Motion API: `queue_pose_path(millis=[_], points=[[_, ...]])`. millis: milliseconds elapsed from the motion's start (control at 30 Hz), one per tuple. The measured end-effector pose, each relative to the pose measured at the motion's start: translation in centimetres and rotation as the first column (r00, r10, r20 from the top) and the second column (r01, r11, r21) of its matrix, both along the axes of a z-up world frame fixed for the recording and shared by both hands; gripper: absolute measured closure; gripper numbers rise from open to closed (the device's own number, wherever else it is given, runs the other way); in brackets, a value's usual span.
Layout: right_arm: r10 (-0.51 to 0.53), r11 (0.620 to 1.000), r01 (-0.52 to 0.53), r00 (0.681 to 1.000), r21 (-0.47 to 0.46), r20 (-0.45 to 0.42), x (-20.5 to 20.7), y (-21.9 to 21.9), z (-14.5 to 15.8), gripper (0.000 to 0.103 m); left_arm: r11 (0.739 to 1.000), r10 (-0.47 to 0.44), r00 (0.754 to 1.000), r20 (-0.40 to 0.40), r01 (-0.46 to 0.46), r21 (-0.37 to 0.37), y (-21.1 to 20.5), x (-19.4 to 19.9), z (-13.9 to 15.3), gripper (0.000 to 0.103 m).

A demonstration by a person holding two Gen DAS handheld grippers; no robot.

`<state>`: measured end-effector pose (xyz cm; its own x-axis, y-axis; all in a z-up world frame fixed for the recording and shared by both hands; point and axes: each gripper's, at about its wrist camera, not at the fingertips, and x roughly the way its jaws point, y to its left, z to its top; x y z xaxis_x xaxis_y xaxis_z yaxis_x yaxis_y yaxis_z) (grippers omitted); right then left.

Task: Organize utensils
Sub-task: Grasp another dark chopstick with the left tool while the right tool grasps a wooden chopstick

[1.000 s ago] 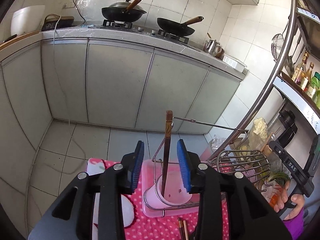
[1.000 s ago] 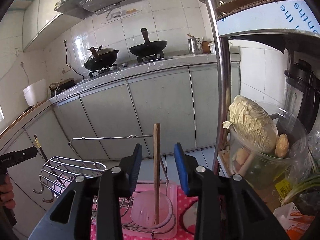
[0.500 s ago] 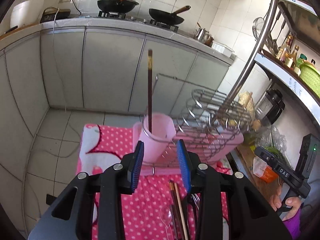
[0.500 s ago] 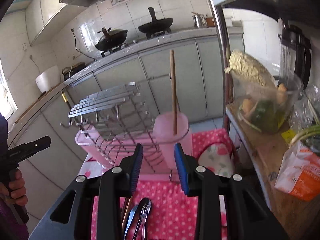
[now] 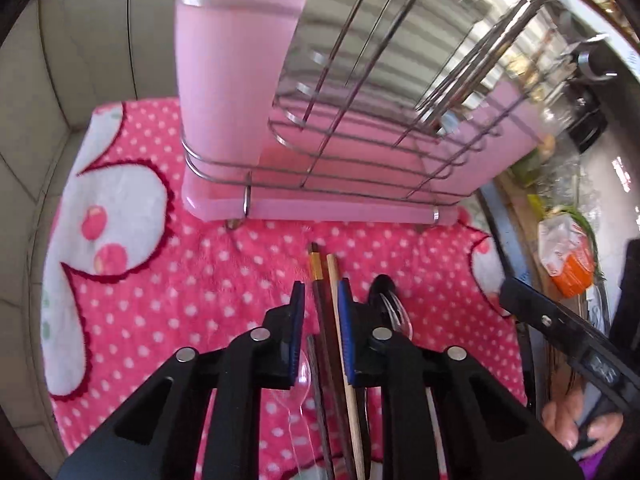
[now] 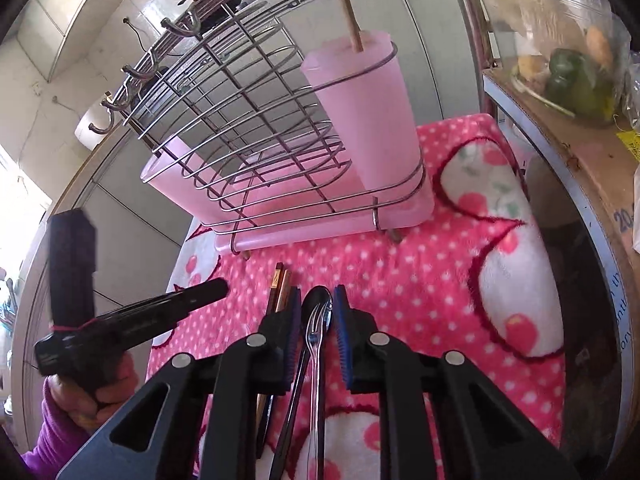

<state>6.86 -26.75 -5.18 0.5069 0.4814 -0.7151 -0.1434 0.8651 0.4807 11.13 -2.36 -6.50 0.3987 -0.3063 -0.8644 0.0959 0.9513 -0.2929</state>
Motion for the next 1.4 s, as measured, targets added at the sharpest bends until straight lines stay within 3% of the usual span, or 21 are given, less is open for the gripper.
queue_pose_path(millis=[333, 467, 533, 833, 1167, 1400], points=[[0.013, 1.000, -0.013, 0.999, -0.003, -0.040, 2.0, -0.4, -1.2, 0.086, 0.995, 0.017, 0.992, -0.126, -0.005, 0.095, -1.8, 3.7, -4.2, 0.087], [0.032, 0.999, -0.032, 0.998, 0.000, -0.053, 2.5, 0.3, -1.5, 0.086, 0.995, 0.013, 0.992, -0.124, -0.001, 0.097, -2.3, 4.2, -5.1, 0.087], [0.048, 0.999, -0.048, 0.997, 0.009, -0.065, 2.8, 0.9, -1.7, 0.086, 0.996, 0.017, 0.992, -0.122, -0.007, 0.087, -2.0, 4.3, -5.1, 0.096], [0.155, 0.988, -0.149, 0.972, 0.049, -0.176, 4.9, 5.6, -3.5, 0.086, 0.998, 0.050, 0.995, -0.088, -0.054, -0.043, 1.1, 4.4, -2.5, 0.097], [0.151, 0.976, -0.187, 0.948, -0.108, -0.280, 8.1, 10.5, -6.4, 0.084, 0.994, 0.055, 0.998, -0.026, -0.057, -0.095, 4.1, 2.2, -0.1, 0.098], [0.129, 0.970, -0.182, 0.948, -0.163, -0.293, 9.1, 12.2, -7.4, 0.087, 0.991, 0.071, 0.997, 0.006, -0.070, -0.117, 6.3, 1.2, 1.9, 0.098]])
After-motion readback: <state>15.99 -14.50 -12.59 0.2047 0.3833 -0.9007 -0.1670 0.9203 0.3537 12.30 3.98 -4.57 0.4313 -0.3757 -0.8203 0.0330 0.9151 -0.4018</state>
